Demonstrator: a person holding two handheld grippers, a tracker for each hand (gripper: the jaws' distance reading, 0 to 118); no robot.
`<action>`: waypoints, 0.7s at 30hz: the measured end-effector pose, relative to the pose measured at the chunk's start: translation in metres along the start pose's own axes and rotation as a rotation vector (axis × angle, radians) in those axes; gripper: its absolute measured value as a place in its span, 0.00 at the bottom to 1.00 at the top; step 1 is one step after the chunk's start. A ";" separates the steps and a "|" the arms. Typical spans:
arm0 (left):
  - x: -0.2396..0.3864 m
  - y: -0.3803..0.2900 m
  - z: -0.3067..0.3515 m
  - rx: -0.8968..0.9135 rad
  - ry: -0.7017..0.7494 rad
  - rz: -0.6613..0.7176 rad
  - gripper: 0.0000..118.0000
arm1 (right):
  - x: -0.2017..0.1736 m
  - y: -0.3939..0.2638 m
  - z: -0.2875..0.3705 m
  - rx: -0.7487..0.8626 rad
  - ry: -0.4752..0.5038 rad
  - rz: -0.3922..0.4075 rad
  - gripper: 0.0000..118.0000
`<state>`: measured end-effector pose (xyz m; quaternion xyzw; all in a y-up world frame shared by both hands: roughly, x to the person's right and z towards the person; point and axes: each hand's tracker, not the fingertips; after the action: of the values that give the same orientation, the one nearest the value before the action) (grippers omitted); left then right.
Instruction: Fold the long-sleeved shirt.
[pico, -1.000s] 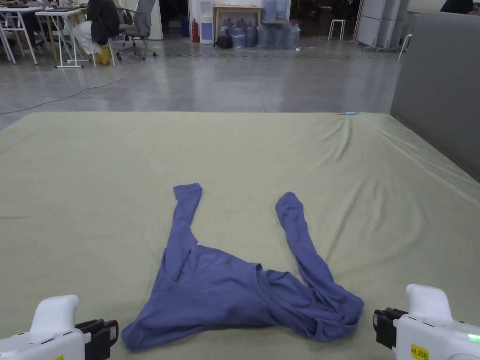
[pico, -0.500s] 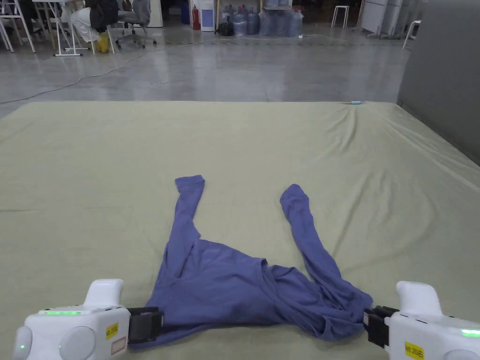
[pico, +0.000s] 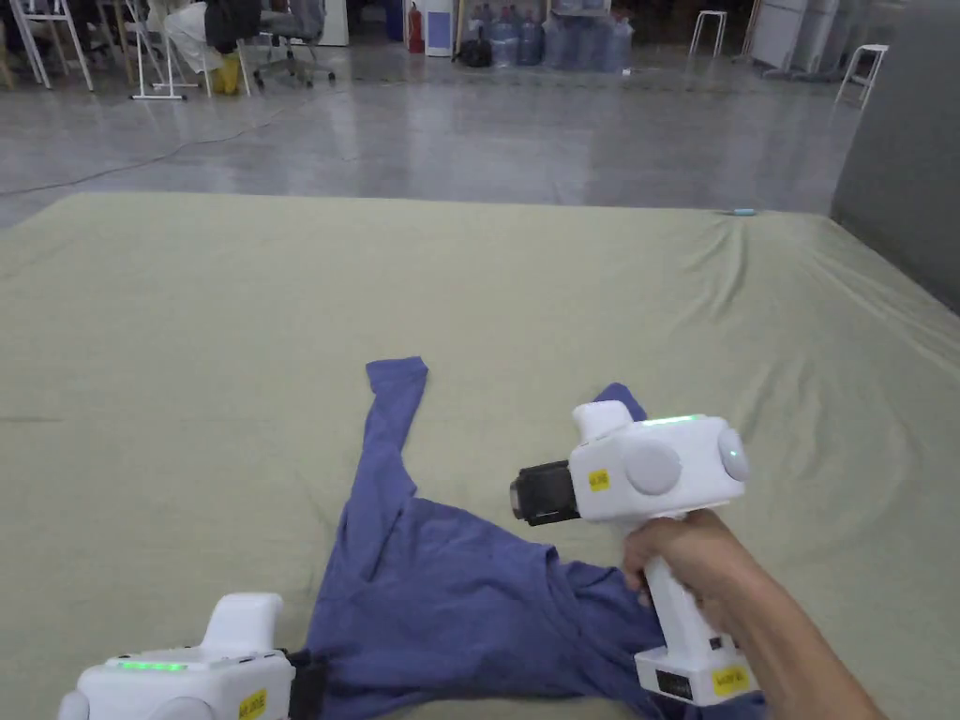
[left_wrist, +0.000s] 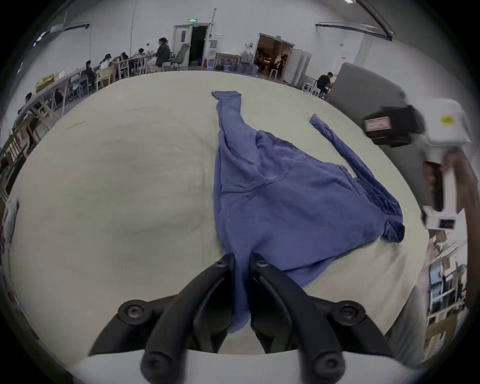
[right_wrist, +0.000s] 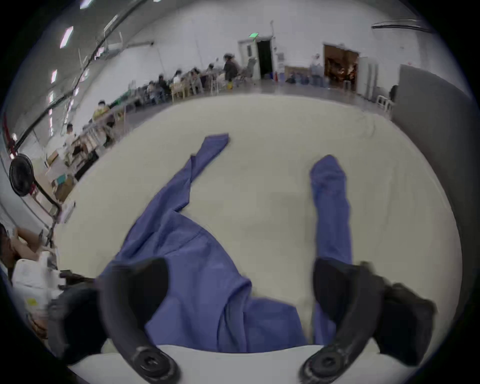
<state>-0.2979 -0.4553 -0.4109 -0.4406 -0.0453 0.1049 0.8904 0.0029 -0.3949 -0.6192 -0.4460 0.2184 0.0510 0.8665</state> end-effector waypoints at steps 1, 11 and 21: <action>-0.002 0.001 0.000 -0.001 0.002 0.002 0.03 | -0.001 0.004 -0.017 -0.031 -0.004 0.023 0.96; -0.005 0.005 -0.005 -0.007 0.003 0.022 0.03 | -0.022 0.000 -0.064 -0.295 -0.064 0.157 0.14; 0.012 0.067 0.036 0.181 0.072 -0.032 0.03 | -0.030 0.038 0.065 0.027 0.006 0.169 0.00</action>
<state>-0.3018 -0.3850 -0.4425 -0.3611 -0.0106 0.0782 0.9292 -0.0127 -0.3172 -0.6019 -0.4142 0.2584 0.1196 0.8645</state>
